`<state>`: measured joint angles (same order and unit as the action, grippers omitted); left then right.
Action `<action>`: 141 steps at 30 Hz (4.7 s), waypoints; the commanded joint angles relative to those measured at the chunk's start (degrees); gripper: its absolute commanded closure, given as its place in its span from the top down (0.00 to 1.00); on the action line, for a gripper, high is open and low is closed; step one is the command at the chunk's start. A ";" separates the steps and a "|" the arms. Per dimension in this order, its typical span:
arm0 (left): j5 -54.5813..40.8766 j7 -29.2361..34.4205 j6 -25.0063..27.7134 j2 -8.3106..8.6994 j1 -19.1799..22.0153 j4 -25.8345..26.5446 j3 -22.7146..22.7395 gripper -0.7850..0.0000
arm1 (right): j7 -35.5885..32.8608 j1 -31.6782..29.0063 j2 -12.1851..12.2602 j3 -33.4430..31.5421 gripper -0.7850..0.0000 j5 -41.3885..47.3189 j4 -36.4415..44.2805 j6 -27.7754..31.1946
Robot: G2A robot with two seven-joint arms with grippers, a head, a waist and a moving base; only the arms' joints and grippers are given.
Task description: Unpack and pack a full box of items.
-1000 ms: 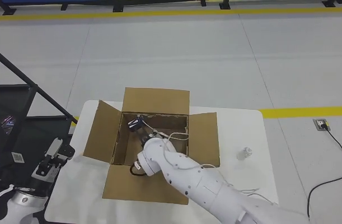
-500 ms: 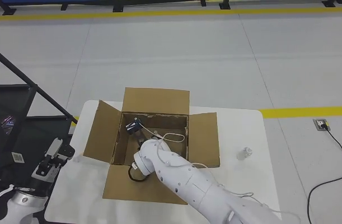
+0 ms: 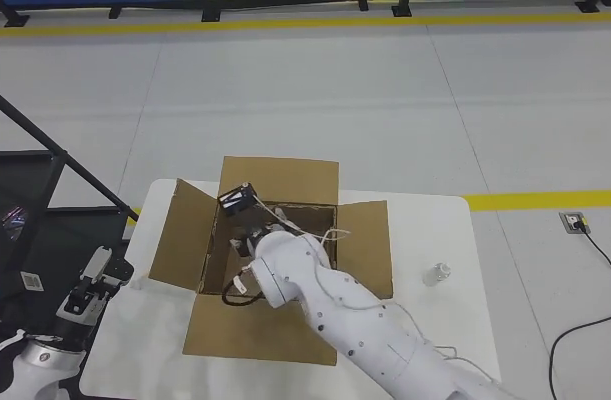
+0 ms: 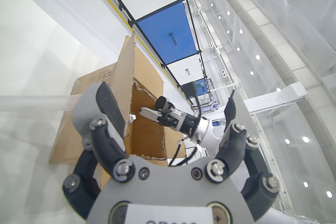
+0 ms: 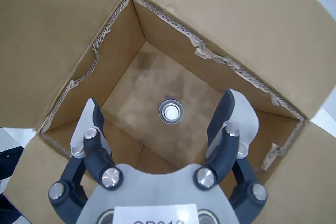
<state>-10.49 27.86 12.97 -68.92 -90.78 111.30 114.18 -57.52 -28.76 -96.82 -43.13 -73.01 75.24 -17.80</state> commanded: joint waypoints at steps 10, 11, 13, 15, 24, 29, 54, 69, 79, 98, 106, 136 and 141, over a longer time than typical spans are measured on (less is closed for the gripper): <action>0.00 0.00 0.00 0.00 0.00 0.00 0.00 1.00 | -7.96 -30.71 7.81 -27.25 1.00 -21.68 45.03 6.43; 0.00 0.00 0.00 0.00 0.00 0.00 0.00 1.00 | -7.68 -32.13 8.02 -29.57 1.00 -23.30 45.53 5.34; 0.00 0.00 0.00 0.00 0.00 0.00 0.00 1.00 | -7.46 -33.89 8.29 -34.12 1.00 -24.75 44.95 3.13; 0.00 0.00 0.00 0.00 0.00 0.00 0.00 1.00 | -8.30 -34.44 8.50 -38.37 1.00 -23.49 42.93 2.68; 0.00 0.00 0.00 0.00 0.00 0.00 0.00 1.00 | -13.45 -31.70 9.46 -48.89 1.00 -19.34 28.90 6.61; 0.00 0.00 0.00 0.00 0.00 0.00 0.00 1.00 | -14.69 -29.49 9.71 -49.19 1.00 -17.76 23.46 8.85; 0.00 0.00 0.00 0.00 0.00 0.00 0.00 1.00 | -19.55 -24.17 10.39 -47.91 0.00 -18.47 25.33 5.01; 0.00 0.00 0.00 0.00 0.00 0.00 0.00 1.00 | -10.67 -22.53 8.29 -25.26 0.00 -16.92 44.50 1.05; 0.00 0.00 0.00 0.00 0.00 0.00 0.00 1.00 | -10.79 -10.79 4.49 -7.46 0.00 -16.63 21.86 -0.95; 0.00 0.00 0.00 0.00 0.00 0.00 0.00 1.00 | 7.18 -5.63 -0.16 -5.58 0.00 -5.33 -9.31 -3.86; 0.00 0.00 0.00 0.00 0.00 0.00 0.00 1.00 | 8.42 -4.64 -1.32 -5.49 0.76 -4.52 -12.47 -4.05; 15.16 2.26 -1.04 0.73 3.41 1.00 -11.24 1.00 | -9.23 -34.20 4.98 -40.37 1.00 5.62 47.74 11.01; 17.62 3.22 -1.51 0.84 3.94 1.20 -14.07 1.00 | -16.53 -32.62 5.93 -48.22 1.00 10.68 42.61 10.50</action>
<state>6.58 30.99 11.70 -68.10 -87.00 112.60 100.71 -72.66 -62.05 -91.07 -89.85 -63.43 119.58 -7.47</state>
